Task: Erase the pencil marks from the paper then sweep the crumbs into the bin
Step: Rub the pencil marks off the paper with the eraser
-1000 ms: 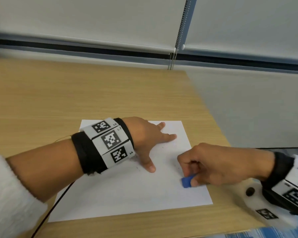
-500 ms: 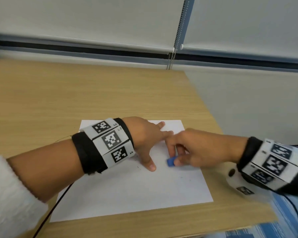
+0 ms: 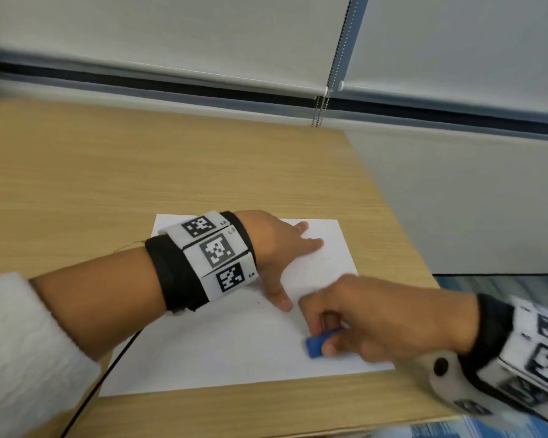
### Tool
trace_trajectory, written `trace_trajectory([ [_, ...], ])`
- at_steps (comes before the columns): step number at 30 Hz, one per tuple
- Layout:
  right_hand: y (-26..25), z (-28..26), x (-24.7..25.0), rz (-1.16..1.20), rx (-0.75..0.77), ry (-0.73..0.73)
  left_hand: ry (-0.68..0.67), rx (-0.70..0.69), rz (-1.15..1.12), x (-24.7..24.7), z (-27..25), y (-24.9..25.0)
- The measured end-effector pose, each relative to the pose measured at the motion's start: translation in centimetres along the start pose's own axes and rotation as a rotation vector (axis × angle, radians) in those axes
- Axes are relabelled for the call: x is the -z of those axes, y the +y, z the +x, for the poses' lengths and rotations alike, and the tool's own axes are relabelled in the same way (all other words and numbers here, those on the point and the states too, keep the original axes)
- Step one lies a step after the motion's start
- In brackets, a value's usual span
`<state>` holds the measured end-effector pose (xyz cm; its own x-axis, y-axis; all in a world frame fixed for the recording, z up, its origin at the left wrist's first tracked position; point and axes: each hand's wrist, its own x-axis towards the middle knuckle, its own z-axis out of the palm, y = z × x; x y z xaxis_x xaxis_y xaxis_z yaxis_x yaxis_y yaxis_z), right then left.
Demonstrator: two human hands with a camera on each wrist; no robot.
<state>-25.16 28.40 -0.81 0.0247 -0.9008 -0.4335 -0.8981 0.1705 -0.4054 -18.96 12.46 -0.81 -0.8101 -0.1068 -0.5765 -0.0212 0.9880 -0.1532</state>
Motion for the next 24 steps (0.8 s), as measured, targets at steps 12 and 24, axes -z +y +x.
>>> trace_trajectory([
  [12,-0.9,0.7,0.2,-0.094,-0.008,0.031,-0.003,-0.034,-0.003,0.0,-0.1,-0.1],
  [24,-1.0,1.2,-0.5,-0.161,-0.013,0.167,-0.064,-0.016,-0.019,0.3,-0.2,-0.4],
])
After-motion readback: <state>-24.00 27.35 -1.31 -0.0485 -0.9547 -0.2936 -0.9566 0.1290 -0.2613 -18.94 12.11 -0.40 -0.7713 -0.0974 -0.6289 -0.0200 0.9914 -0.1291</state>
